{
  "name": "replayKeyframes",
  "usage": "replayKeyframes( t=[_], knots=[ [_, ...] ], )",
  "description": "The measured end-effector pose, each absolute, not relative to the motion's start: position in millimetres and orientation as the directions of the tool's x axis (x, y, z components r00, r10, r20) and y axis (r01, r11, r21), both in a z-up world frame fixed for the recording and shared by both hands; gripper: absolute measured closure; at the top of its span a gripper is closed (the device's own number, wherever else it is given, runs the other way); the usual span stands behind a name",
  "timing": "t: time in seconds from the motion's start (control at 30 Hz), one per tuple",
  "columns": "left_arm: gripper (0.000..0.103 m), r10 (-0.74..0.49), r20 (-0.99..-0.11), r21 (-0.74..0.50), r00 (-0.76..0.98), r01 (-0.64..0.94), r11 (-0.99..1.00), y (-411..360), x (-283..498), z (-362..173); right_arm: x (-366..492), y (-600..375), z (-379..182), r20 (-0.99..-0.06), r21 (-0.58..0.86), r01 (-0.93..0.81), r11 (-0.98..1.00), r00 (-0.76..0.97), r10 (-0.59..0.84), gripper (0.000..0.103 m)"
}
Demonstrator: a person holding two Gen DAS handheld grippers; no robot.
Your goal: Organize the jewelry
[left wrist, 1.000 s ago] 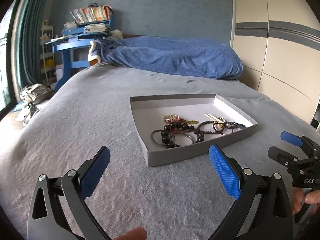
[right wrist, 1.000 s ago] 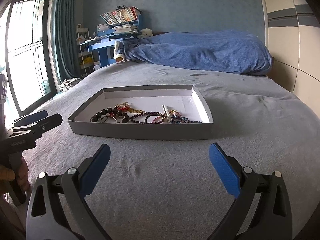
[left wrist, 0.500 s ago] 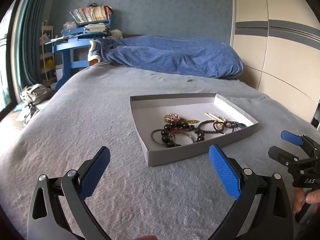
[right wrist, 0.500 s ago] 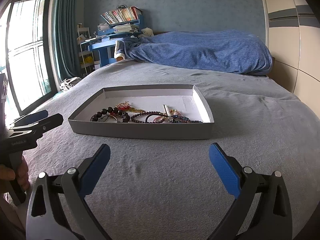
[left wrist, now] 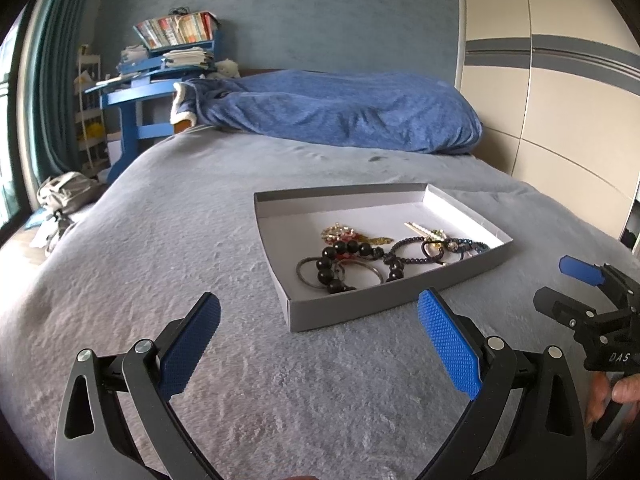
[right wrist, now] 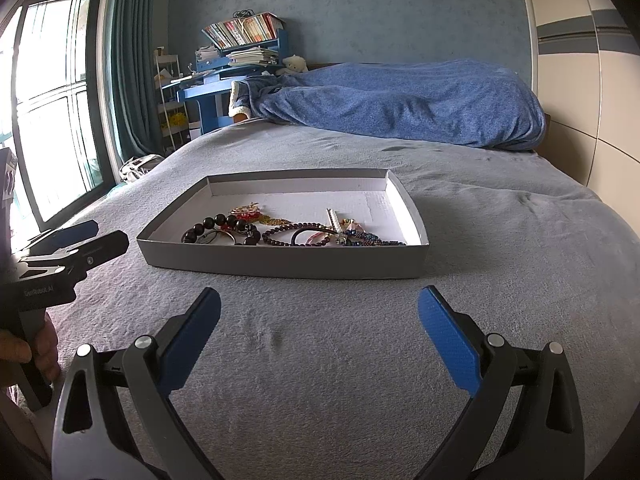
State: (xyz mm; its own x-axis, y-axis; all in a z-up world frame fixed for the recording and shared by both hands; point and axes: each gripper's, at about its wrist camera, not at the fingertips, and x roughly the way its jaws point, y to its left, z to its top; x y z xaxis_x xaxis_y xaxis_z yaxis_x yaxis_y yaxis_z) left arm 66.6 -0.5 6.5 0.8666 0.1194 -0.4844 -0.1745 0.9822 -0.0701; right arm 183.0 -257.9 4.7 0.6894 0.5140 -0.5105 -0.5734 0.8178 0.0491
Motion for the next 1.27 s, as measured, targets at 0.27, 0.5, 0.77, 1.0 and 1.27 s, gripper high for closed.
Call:
replayKeyframes(
  t=[0.27, 0.5, 0.77, 1.0, 1.27],
  knots=[
    [0.005, 0.119, -0.484, -0.07, 0.867, -0.174, 0.982, -0.6, 66.5, 6.5, 183.2, -258.0, 4.7, -0.511, 0.05, -0.574, 0.817, 0.688, 0.515, 0.006],
    [0.005, 0.117, -0.486, -0.069, 0.866, -0.172, 0.983, -1.1, 67.0, 6.5, 182.9, -257.8, 4.9, -0.511, 0.05, -0.573, 0.818, 0.689, 0.514, 0.006],
    [0.005, 0.112, -0.488, -0.063, 0.866, -0.163, 0.985, -5.1, 68.8, 5.7, 182.8, -257.8, 5.1, -0.511, 0.05, -0.573, 0.818, 0.689, 0.514, 0.006],
    [0.005, 0.112, -0.489, -0.062, 0.865, -0.162, 0.985, -6.2, 70.4, 5.3, 183.0, -257.8, 5.1, -0.512, 0.05, -0.573, 0.818, 0.688, 0.514, 0.006],
    [0.005, 0.112, -0.489, -0.062, 0.865, -0.162, 0.985, -6.5, 70.6, 5.3, 183.0, -257.8, 5.4, -0.512, 0.051, -0.573, 0.818, 0.689, 0.514, 0.006]
  ],
)
